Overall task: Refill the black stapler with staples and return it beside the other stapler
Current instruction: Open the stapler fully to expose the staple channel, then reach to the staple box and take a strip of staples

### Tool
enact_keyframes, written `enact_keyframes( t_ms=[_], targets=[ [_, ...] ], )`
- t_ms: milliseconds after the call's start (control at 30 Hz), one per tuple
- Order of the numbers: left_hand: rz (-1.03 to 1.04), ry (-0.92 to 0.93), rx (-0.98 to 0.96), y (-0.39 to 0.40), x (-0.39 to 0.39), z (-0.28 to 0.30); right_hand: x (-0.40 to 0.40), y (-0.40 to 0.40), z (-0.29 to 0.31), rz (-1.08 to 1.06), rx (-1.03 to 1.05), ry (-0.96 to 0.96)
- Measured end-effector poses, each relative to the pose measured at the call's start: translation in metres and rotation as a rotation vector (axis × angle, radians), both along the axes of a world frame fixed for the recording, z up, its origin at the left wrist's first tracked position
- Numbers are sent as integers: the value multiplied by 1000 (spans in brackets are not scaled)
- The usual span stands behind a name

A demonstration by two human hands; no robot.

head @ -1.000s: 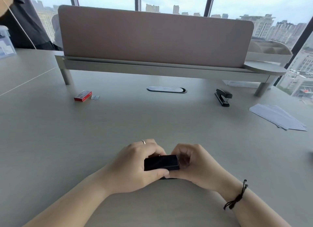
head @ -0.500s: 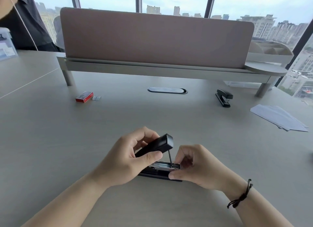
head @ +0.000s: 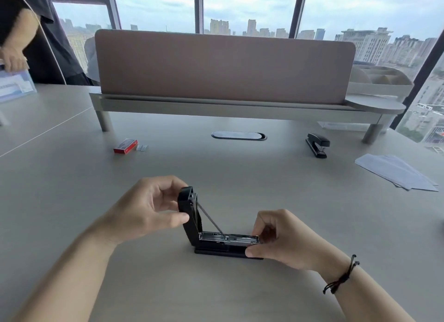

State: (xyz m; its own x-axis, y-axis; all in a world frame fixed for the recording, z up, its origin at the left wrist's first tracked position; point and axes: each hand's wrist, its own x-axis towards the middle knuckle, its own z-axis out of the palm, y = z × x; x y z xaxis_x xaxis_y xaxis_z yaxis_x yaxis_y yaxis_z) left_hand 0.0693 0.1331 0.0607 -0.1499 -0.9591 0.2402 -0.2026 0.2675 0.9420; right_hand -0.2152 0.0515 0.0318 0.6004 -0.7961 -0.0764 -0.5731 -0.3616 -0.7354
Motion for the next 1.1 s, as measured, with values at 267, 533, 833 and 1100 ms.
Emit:
enact_keyframes(
  t_ms=[267,533,833,1100],
  targets=[
    [12,-300,252,9,35,3,-2,0,1,-3,-5,-3],
    [52,-792,382,6,15,1,-1,-3,-1,-4,-9,12],
    [-51,-771,491,9,20,5,0,-4,-7,34,-9,-17],
    [190,-414,287,-24,39,-17,14,-17,-8,-84,18,-264]
  ],
)
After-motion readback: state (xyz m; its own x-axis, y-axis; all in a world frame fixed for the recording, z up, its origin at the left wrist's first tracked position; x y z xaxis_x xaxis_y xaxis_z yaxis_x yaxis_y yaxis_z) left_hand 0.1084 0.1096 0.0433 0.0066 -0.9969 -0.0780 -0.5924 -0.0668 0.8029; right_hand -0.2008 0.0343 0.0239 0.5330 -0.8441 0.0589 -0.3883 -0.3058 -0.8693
